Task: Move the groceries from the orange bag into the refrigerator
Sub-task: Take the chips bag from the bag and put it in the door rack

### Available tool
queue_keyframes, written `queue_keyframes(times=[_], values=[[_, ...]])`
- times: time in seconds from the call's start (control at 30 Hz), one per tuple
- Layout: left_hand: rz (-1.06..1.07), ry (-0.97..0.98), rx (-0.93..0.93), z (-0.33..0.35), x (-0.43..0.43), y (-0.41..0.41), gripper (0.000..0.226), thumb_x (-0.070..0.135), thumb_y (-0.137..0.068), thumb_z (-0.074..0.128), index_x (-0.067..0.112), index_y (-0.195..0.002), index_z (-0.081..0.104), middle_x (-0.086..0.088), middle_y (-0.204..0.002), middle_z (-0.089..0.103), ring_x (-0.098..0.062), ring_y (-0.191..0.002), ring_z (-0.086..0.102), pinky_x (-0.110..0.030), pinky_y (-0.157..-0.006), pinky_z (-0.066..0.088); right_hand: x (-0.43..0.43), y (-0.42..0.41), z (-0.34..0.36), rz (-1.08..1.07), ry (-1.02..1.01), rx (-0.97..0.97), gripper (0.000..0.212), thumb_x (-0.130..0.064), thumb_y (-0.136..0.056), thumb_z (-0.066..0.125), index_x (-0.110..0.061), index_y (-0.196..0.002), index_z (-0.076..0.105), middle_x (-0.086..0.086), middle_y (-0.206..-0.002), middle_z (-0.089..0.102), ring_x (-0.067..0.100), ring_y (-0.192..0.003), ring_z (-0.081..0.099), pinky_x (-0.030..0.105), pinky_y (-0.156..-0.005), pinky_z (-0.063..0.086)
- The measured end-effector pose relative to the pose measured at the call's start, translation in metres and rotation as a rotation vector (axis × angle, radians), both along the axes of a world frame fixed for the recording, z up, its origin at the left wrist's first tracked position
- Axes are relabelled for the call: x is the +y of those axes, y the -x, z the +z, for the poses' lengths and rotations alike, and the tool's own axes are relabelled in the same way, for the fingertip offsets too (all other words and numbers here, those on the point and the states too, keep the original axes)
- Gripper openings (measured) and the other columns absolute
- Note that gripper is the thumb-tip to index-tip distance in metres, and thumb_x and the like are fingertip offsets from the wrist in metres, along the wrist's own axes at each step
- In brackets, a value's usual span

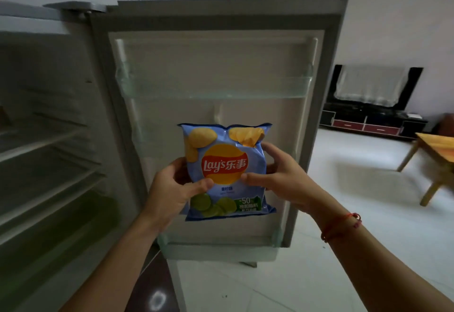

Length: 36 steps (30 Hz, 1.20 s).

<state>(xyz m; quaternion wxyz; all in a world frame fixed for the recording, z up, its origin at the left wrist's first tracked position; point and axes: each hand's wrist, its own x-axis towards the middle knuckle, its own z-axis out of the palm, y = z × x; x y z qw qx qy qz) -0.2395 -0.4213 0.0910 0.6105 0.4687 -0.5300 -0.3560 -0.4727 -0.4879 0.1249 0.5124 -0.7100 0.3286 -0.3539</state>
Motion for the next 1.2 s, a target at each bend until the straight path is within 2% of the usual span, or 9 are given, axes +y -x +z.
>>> queue_keyframes(times=[0.17,0.27,0.43,0.57,0.67,0.77,0.93,1.07,1.2], values=[[-0.079,0.005,-0.015,0.004,-0.009,0.027,0.054,0.018,-0.065,0.080,0.006,-0.115,0.065,-0.006,-0.106,0.075,-0.020,-0.098,0.072,-0.029,-0.079,0.059,0.014,0.028,-0.001,-0.139,-0.004,-0.027,0.076,-0.024,-0.070,0.081,-0.027,-0.138,0.048,0.005,-0.106,0.077,0.023,-0.093,0.076,0.042,-0.077,0.063],[-0.104,0.008,-0.019,0.009,-0.013,0.039,0.058,0.021,-0.065,0.081,0.008,-0.119,0.063,-0.006,-0.108,0.075,-0.019,-0.099,0.072,-0.033,-0.082,0.060,0.012,0.040,0.001,-0.173,0.009,-0.029,0.079,-0.026,-0.069,0.080,-0.028,-0.141,0.046,0.003,-0.109,0.076,0.023,-0.094,0.075,0.040,-0.075,0.063],[-0.096,-0.018,-0.006,0.014,-0.020,0.052,0.057,0.025,-0.066,0.081,0.010,-0.117,0.064,-0.004,-0.106,0.076,-0.021,-0.099,0.072,-0.041,-0.085,0.059,0.003,0.052,0.005,-0.190,0.027,-0.003,0.083,-0.032,-0.070,0.080,-0.028,-0.144,0.043,0.003,-0.114,0.074,0.023,-0.095,0.075,0.045,-0.080,0.062],[-0.068,-0.028,-0.015,0.021,-0.029,0.060,0.050,0.030,-0.068,0.079,0.017,-0.114,0.065,-0.001,-0.105,0.076,-0.019,-0.097,0.073,-0.041,-0.085,0.059,-0.010,0.055,0.009,-0.213,0.045,-0.015,0.078,-0.036,-0.069,0.079,-0.032,-0.140,0.047,0.001,-0.114,0.074,0.022,-0.095,0.075,0.046,-0.080,0.062],[-0.025,-0.017,-0.011,0.025,-0.037,0.067,0.038,0.026,-0.075,0.078,0.023,-0.111,0.065,0.001,-0.104,0.075,-0.015,-0.095,0.072,-0.036,-0.081,0.060,-0.018,0.052,0.015,-0.241,0.070,-0.026,0.074,-0.037,-0.070,0.077,-0.035,-0.137,0.046,-0.002,-0.108,0.074,0.017,-0.090,0.076,0.036,-0.073,0.063],[0.027,-0.013,0.020,0.032,-0.049,0.071,0.040,0.020,-0.082,0.076,0.021,-0.118,0.061,0.000,-0.104,0.074,-0.013,-0.092,0.073,-0.029,-0.074,0.059,-0.031,0.050,0.021,-0.274,0.083,-0.023,0.066,-0.035,-0.080,0.074,-0.034,-0.139,0.046,-0.003,-0.109,0.073,0.015,-0.089,0.076,0.033,-0.071,0.063],[0.065,-0.026,0.006,0.041,-0.072,0.077,0.030,0.018,-0.088,0.073,0.020,-0.116,0.063,0.000,-0.107,0.072,-0.015,-0.096,0.071,-0.028,-0.078,0.059,-0.050,0.046,0.028,-0.276,0.050,-0.028,0.053,-0.030,-0.089,0.070,-0.030,-0.137,0.048,-0.001,-0.108,0.073,0.014,-0.085,0.075,0.027,-0.067,0.061],[0.126,-0.014,-0.021,0.044,-0.089,0.081,0.034,0.019,-0.090,0.071,0.016,-0.122,0.062,0.003,-0.109,0.070,-0.011,-0.098,0.068,-0.026,-0.080,0.057,-0.067,0.042,0.031,-0.254,0.036,-0.059,0.051,-0.024,-0.092,0.069,-0.025,-0.138,0.049,0.004,-0.118,0.070,0.020,-0.096,0.074,0.036,-0.079,0.062],[0.157,0.008,-0.051,0.047,-0.103,0.085,0.026,0.011,-0.091,0.069,0.018,-0.115,0.059,0.006,-0.104,0.068,-0.007,-0.096,0.066,-0.024,-0.080,0.055,-0.083,0.036,0.033,-0.250,0.012,-0.066,0.054,-0.016,-0.091,0.070,-0.020,-0.140,0.047,0.006,-0.126,0.066,0.024,-0.103,0.071,0.043,-0.087,0.061]])
